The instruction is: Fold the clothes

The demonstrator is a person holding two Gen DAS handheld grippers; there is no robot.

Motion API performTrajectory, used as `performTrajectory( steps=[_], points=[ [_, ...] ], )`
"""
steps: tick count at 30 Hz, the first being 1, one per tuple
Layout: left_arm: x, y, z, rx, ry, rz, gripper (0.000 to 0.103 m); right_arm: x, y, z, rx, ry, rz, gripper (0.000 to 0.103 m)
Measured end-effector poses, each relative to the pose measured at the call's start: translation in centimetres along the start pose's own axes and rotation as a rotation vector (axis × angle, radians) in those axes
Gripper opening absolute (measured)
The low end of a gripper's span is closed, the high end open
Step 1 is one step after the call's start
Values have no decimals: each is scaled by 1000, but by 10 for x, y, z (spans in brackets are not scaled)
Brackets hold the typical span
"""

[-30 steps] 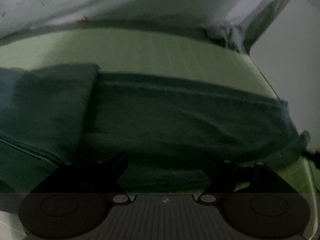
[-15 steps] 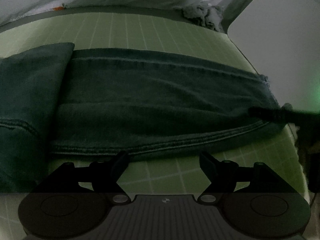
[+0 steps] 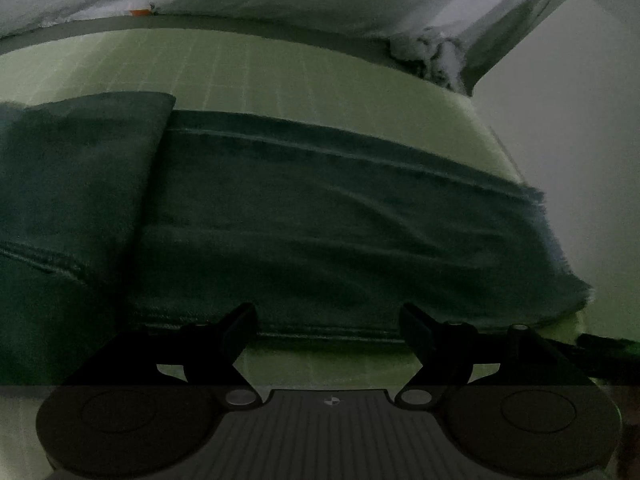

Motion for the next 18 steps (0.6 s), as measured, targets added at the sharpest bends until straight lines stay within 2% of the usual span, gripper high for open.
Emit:
performTrajectory(
  steps=[3,6,7,9,13,18],
  points=[
    [4,5,-1,20,1,49,85,-5,-2,-34,120,22,42,103],
    [8,12,-4,16,3,81,85,-15,-8,-44,211,-30,36,103],
    [8,14,-6,11,10,78,85,-17,-9,-40,203,-51,42,103],
    [6,16,-8,-11,22,62,85,-24,-7,-29,154,-114,80,90],
    [-9,18,-22,-49,12,16,85,-27,-3,-16,118,-122,113,89],
    [-39,19,-57,15,-57,-24,85,-46,-2,-28,122,-110,51,88]
  ],
)
Point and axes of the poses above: each gripper's, at about its wrist camera, not at the fingertips, and z roughly the way its jaws point, x to its right, y to its underside, the point moved 3 cm from there along z, roughly the way its jaws point, and after that the axes turned 15 degrees about x, right-handed, at the moved point
